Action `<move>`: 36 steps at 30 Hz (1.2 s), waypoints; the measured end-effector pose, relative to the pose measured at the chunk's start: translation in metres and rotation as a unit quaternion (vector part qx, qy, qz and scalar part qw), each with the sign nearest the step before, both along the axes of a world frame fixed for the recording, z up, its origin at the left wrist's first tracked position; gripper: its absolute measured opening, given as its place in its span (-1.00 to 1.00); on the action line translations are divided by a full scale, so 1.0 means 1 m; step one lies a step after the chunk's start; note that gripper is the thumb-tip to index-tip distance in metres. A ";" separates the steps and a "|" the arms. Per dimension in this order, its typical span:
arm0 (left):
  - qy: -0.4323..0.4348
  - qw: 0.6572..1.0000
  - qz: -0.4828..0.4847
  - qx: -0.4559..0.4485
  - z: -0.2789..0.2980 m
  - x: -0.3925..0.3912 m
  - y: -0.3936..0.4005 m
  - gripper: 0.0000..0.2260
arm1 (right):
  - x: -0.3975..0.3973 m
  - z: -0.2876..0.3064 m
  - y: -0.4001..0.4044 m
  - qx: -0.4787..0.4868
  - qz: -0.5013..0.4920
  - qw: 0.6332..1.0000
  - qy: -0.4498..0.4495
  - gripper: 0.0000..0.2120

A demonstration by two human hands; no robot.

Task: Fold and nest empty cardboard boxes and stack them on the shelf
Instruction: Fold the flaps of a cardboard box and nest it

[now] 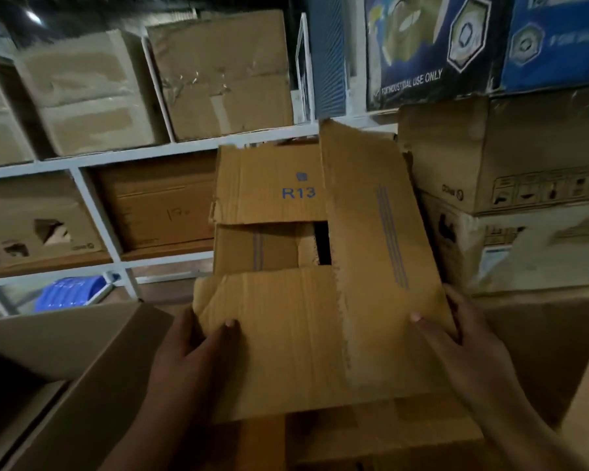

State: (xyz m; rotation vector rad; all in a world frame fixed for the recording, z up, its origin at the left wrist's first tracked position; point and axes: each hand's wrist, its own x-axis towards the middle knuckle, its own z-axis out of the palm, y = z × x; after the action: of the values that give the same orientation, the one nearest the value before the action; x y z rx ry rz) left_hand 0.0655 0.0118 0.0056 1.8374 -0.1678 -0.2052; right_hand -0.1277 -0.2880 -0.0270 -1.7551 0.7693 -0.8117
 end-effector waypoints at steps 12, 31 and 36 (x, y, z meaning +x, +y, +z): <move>0.110 0.989 -0.098 0.033 -0.030 0.018 0.044 -0.42 | -0.043 -0.008 0.062 -0.178 -0.008 0.975 0.133 -0.25; 0.156 0.954 -0.154 -0.202 -0.079 0.010 0.073 -0.59 | -0.043 -0.034 0.093 -0.235 -0.046 0.954 0.178 -0.28; 0.140 0.968 -0.154 -0.142 -0.068 0.006 0.074 -0.48 | -0.047 -0.027 0.078 -0.296 -0.063 0.928 0.218 -0.39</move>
State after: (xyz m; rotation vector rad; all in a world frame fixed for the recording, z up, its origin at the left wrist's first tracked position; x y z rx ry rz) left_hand 0.0715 0.0859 -0.0628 1.4732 -0.2700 -0.6223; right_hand -0.1745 -0.2097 -0.0537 -2.5031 1.0051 -0.7992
